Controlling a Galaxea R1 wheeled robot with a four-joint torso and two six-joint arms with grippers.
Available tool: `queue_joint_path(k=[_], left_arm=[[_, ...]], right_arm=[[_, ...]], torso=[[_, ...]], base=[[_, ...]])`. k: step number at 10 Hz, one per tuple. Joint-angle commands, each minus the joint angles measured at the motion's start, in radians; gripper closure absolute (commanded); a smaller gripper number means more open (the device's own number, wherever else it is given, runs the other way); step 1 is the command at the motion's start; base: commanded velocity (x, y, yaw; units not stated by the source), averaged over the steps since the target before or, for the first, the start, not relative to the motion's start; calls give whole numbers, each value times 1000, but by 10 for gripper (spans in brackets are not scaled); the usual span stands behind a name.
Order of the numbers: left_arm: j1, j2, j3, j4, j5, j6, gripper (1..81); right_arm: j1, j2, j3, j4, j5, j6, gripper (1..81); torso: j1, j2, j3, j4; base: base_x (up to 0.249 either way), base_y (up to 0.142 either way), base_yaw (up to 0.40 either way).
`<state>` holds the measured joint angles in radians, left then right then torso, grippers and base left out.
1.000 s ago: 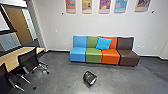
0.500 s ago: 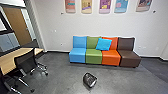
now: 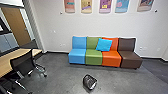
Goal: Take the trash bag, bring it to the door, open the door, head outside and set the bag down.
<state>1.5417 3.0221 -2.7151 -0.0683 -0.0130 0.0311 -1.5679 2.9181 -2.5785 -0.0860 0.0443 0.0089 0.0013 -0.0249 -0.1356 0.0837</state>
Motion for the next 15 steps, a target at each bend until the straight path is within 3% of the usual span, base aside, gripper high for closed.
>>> queue_joint_path(k=[1, 15], left_arm=[[-25, -3, 1, 2, 65, 6, 10], [-24, -5, 1, -1, 65, 6, 10]], right_arm=[[31, -11, 3, 5, -60, 2, 10], [28, -11, 0, 5, -60, 0, 10]], torso=[[0, 0, 0, 0], [0, 0, 0, 0]], base=[[134, 0, 0], [140, 0, 0]])
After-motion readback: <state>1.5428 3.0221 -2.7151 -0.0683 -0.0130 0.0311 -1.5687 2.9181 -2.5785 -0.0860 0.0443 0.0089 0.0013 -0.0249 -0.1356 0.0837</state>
